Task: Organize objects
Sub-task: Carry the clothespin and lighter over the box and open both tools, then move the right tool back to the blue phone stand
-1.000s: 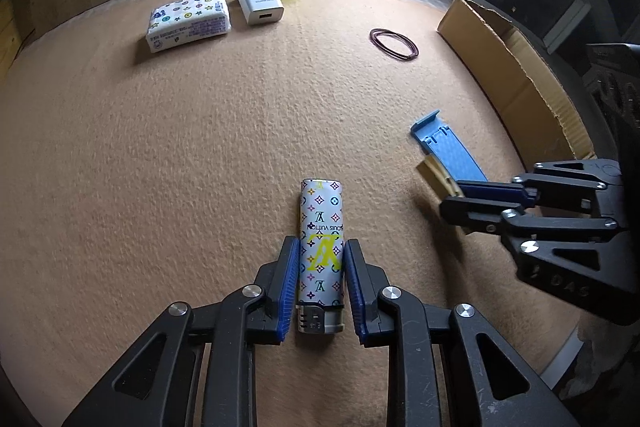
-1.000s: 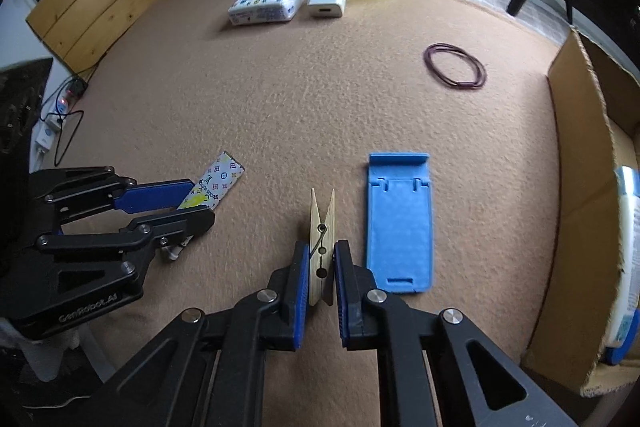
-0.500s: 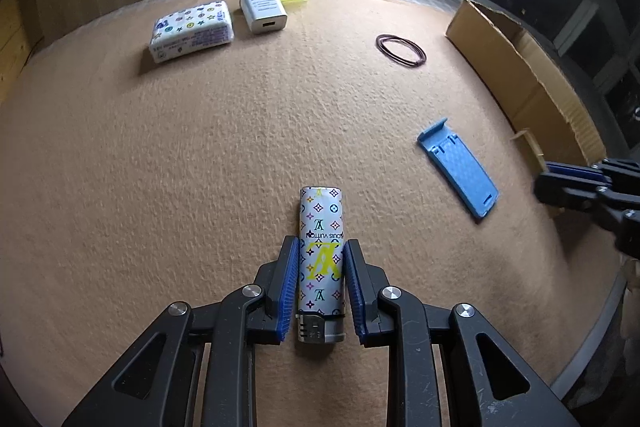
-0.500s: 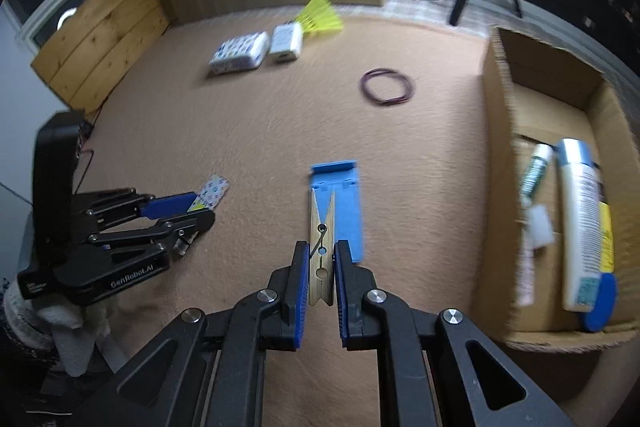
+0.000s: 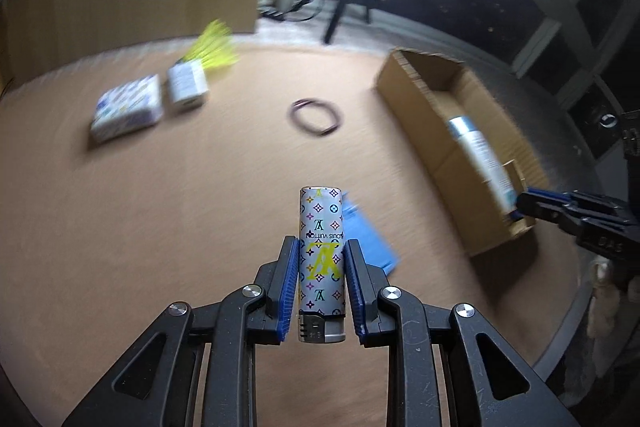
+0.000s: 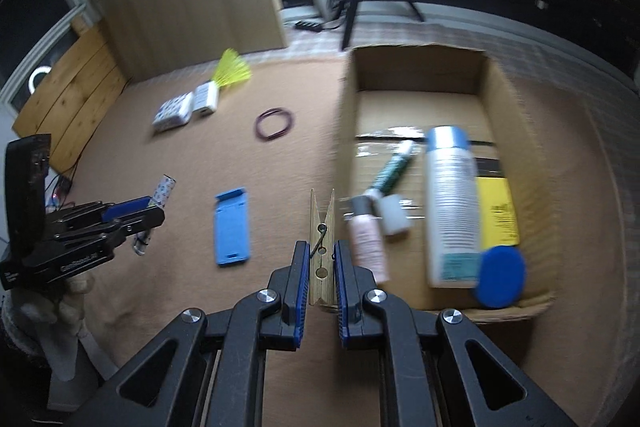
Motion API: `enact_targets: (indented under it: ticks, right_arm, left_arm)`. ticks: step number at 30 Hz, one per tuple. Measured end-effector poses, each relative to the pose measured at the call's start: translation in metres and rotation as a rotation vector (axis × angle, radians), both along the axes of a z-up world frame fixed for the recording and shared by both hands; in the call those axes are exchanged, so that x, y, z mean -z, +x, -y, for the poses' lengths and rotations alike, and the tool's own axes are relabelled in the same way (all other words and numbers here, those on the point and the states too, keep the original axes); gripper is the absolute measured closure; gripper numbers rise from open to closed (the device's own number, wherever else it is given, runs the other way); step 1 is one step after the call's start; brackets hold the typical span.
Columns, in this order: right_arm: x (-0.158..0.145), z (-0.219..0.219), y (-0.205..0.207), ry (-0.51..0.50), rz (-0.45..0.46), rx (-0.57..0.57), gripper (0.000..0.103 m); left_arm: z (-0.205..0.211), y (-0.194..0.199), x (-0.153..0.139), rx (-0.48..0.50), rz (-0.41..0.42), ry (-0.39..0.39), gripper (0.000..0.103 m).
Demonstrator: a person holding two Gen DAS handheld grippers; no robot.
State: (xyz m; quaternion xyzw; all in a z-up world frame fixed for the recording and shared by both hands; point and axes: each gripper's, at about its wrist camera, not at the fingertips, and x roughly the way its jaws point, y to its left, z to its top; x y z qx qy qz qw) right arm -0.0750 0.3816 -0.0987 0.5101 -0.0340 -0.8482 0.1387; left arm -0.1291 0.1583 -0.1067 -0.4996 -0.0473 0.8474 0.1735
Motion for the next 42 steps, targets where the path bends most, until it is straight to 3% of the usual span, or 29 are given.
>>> enact_targets:
  ticks: [10,19,29,32,38,42]
  right_arm:
    - [0.002,-0.051,-0.012,0.030,-0.012,0.080,0.092]
    - [0.015,-0.076,-0.026,0.031,0.016,0.115,0.092]
    - [0.022,-0.076,-0.033,0.036,0.033,0.117,0.091]
    - [0.020,-0.074,-0.033,0.033,0.027,0.124,0.090]
    - [0.016,-0.064,-0.032,0.019,0.025,0.116,0.089]
    - [0.013,-0.053,-0.029,0.007,0.018,0.106,0.082]
  left_arm:
    - [-0.099,-0.030,-0.021,0.132,-0.042,0.043,0.078]
    - [-0.168,-0.045,-0.016,0.214,-0.030,0.044,0.078]
    - [-0.175,-0.051,-0.011,0.235,-0.011,0.045,0.078]
    - [-0.172,-0.050,-0.013,0.237,-0.013,0.046,0.073]
    - [-0.156,-0.044,-0.019,0.229,-0.034,0.032,0.073]
    - [-0.135,-0.043,-0.020,0.198,-0.031,0.028,0.073]
